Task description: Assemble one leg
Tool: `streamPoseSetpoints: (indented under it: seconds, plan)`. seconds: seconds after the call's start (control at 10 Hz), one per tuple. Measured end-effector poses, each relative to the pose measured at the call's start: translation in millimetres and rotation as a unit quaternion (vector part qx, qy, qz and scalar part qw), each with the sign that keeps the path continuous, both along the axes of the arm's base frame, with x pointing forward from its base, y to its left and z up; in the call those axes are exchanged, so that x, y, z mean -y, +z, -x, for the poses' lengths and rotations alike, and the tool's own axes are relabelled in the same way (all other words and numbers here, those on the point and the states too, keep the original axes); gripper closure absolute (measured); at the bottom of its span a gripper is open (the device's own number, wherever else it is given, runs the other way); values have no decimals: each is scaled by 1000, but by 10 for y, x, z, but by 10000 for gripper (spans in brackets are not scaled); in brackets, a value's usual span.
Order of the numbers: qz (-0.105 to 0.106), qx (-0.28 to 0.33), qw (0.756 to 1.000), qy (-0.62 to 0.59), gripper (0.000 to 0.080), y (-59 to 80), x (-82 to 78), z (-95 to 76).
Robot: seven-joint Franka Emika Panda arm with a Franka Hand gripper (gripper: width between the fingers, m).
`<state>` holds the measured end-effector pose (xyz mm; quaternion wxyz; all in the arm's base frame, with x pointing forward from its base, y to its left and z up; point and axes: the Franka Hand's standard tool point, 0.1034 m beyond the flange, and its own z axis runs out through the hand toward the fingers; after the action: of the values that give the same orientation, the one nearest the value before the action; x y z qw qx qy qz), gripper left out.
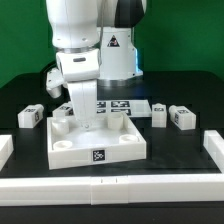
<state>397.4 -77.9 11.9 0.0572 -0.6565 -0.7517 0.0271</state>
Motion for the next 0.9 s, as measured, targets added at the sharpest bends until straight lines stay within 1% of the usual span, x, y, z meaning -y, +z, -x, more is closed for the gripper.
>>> streamPoseSetpoints:
  seconds: [0.1, 0.2, 0.4, 0.5, 0.6, 0.9]
  plan:
    - [1, -4, 1000, -9, 278, 9, 15, -14]
    - [1, -4, 1000, -10, 278, 9, 17, -15]
    - [1, -5, 1000, -10, 552, 8, 20, -14]
    - [1, -5, 1000, -10, 552, 8, 21, -13]
    - [1, -2, 1000, -11, 727, 13, 24, -23]
    - [2, 0, 1000, -11, 735, 16, 28, -32]
